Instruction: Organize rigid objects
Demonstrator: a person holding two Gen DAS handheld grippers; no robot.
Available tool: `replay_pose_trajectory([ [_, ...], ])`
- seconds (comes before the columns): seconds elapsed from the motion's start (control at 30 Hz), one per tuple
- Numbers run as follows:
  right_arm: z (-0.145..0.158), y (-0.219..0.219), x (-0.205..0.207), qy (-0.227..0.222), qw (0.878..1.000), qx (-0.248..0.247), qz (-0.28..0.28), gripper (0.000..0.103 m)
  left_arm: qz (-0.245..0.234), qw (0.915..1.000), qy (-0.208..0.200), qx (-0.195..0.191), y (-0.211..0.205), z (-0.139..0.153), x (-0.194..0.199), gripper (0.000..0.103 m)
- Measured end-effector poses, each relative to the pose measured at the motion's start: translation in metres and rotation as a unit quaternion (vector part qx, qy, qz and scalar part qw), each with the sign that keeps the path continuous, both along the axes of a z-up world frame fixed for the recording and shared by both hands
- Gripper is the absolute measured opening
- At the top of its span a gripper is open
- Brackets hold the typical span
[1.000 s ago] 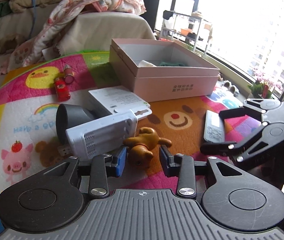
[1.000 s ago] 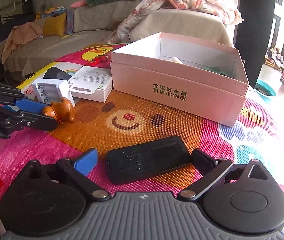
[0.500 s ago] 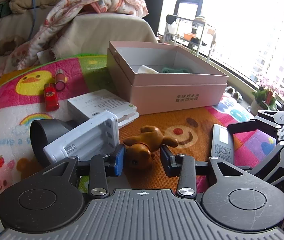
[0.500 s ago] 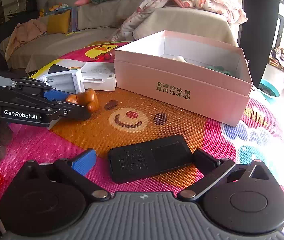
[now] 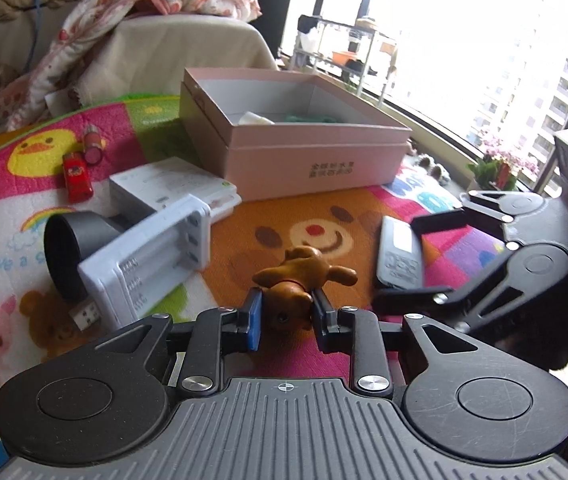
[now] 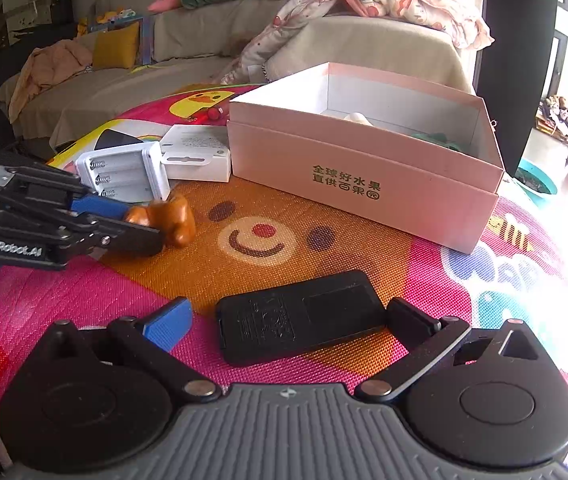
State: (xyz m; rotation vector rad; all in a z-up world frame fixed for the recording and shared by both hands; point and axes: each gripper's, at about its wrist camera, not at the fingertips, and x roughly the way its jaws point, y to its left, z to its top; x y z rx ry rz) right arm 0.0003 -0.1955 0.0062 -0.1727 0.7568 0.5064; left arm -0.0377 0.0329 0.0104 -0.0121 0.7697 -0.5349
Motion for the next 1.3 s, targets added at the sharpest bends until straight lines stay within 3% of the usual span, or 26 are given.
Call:
replay_pose_trajectory([
  [0.1, 0.000, 0.000, 0.000, 0.000, 1.000, 0.000, 0.000, 0.103, -0.022, 0.9993, 0.005, 0.031, -0.006, 0.004, -0.013, 0.031],
  [0.27, 0.000, 0.000, 0.000, 0.000, 1.000, 0.000, 0.000, 0.103, -0.073, 0.9909, -0.026, 0.110, -0.024, 0.004, -0.033, 0.036],
  [0.4, 0.000, 0.000, 0.000, 0.000, 1.000, 0.000, 0.000, 0.103, -0.072, 0.9925, -0.015, 0.098, -0.022, 0.005, -0.030, 0.037],
  [0.5, 0.000, 0.000, 0.000, 0.000, 1.000, 0.000, 0.001, 0.103, -0.085, 0.9927, -0.007, 0.086, -0.023, 0.004, -0.030, 0.053],
  [0.57, 0.000, -0.001, 0.000, 0.000, 1.000, 0.002, 0.000, 0.103, -0.098, 0.9910, -0.007, 0.090, -0.028, 0.003, -0.032, 0.070],
  [0.63, 0.001, -0.002, 0.000, 0.001, 1.000, 0.004, 0.000, 0.103, -0.107, 0.9893, -0.011, 0.099, -0.035, 0.002, -0.034, 0.077],
  [0.73, 0.002, -0.004, 0.001, 0.002, 1.000, 0.009, -0.001, 0.103, -0.103, 0.9891, -0.016, 0.104, -0.036, 0.004, -0.035, 0.075],
  [0.97, 0.002, -0.005, 0.001, 0.002, 1.000, 0.016, -0.003, 0.103, -0.074, 0.9879, -0.068, 0.118, -0.024, 0.025, -0.030, 0.073],
  [1.23, 0.002, -0.005, 0.001, 0.001, 1.000, 0.016, -0.004, 0.102, -0.109, 0.9838, -0.058, 0.130, -0.040, 0.009, -0.013, 0.072],
  [1.3, 0.002, -0.005, 0.000, -0.001, 1.000, 0.017, -0.006, 0.101, -0.109, 0.9847, -0.053, 0.125, -0.040, 0.005, -0.011, 0.061],
])
